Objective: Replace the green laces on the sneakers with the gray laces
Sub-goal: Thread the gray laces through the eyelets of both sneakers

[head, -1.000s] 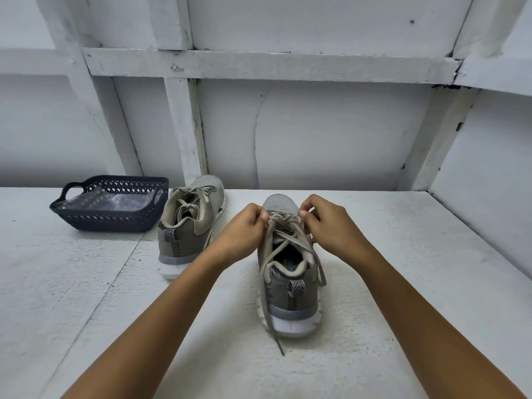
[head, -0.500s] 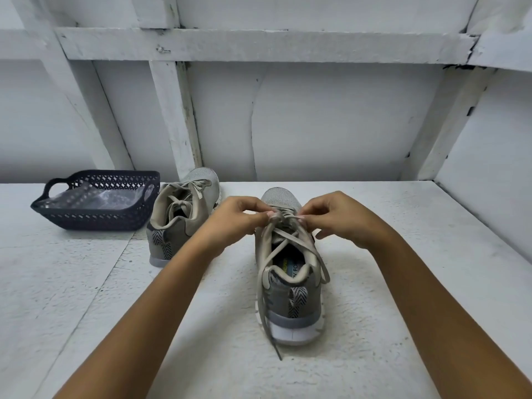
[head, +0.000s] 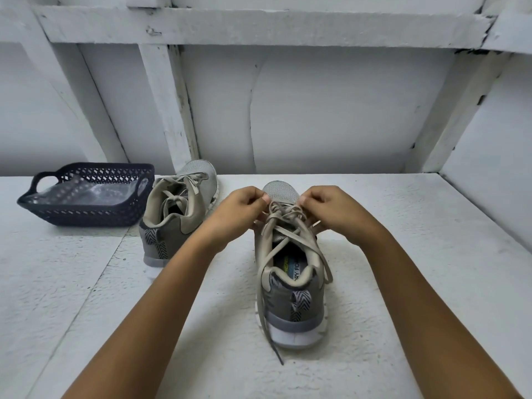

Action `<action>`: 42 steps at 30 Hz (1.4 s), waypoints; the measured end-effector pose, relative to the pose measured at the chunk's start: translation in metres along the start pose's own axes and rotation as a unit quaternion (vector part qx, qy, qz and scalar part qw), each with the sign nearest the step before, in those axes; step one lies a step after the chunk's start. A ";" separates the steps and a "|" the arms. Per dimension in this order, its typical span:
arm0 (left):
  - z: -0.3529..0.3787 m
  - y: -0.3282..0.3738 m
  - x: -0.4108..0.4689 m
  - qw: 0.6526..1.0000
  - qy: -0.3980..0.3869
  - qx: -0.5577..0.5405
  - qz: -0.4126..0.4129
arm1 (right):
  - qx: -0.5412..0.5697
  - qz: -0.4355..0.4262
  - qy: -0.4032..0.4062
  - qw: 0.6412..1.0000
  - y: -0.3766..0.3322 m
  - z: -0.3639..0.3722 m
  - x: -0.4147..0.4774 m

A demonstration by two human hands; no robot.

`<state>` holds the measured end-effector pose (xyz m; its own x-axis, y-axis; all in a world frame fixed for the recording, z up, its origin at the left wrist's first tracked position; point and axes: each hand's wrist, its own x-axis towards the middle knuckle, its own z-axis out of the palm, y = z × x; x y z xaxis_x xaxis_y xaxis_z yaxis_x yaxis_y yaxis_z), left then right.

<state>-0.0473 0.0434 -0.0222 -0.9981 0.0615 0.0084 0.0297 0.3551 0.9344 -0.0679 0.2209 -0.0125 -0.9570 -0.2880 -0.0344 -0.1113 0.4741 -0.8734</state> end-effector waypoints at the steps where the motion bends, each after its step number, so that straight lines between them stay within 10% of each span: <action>1: -0.002 0.001 -0.001 1.000 -0.005 -0.011 -0.003 | 0.012 0.004 -0.008 1.000 0.000 -0.003 0.000; 42: 0.014 -0.002 0.005 0.999 0.028 -0.013 -0.042 | 0.031 0.022 -0.008 0.999 0.010 0.012 0.009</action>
<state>-0.0519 0.0556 -0.0289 -0.9985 -0.0195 -0.0510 -0.0546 0.3315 0.9419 -0.0746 0.2129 -0.0277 -0.9560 -0.2821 -0.0803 -0.0528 0.4348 -0.8990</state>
